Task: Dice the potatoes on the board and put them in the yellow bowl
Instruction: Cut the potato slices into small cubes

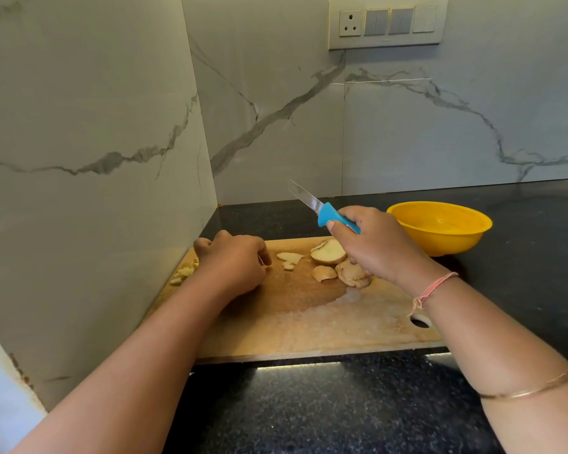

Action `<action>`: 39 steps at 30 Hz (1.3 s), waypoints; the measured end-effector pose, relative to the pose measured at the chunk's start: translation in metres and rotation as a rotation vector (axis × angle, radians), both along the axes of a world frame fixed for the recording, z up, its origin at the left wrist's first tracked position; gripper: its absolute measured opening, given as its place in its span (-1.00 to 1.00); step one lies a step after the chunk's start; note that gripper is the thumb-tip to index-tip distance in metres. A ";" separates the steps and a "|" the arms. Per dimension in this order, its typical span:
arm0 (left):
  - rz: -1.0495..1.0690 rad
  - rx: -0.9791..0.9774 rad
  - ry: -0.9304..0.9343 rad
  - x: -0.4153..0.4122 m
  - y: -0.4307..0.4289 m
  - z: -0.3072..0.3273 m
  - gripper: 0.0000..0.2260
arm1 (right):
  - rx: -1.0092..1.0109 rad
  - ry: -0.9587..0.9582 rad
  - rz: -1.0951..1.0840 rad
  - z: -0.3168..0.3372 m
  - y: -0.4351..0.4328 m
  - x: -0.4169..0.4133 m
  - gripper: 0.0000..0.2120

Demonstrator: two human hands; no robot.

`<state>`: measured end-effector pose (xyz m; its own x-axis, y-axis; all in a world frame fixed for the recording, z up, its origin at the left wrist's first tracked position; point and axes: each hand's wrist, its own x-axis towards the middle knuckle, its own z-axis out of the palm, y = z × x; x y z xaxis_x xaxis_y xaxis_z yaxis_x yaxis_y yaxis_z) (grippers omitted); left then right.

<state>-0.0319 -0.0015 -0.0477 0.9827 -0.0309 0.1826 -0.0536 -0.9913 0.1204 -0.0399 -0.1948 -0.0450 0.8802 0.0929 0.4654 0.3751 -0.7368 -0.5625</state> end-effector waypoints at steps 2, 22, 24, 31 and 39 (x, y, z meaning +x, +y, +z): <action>0.002 -0.028 -0.052 -0.001 0.001 0.002 -0.82 | 0.006 -0.006 -0.005 0.000 -0.001 0.001 -0.70; -0.012 0.164 0.015 0.001 -0.010 0.001 -0.85 | -0.009 -0.014 -0.015 -0.003 0.000 0.001 -0.71; 0.033 0.182 0.026 -0.002 -0.002 0.006 -0.83 | -0.013 -0.010 -0.013 -0.003 0.000 0.001 -0.72; 0.017 0.075 -0.094 0.004 -0.009 0.006 -0.74 | -0.032 0.007 -0.015 -0.002 0.002 -0.001 -0.72; -0.093 0.111 -0.035 0.028 -0.020 -0.009 -0.71 | -0.163 0.080 -0.043 0.000 0.001 -0.004 -0.68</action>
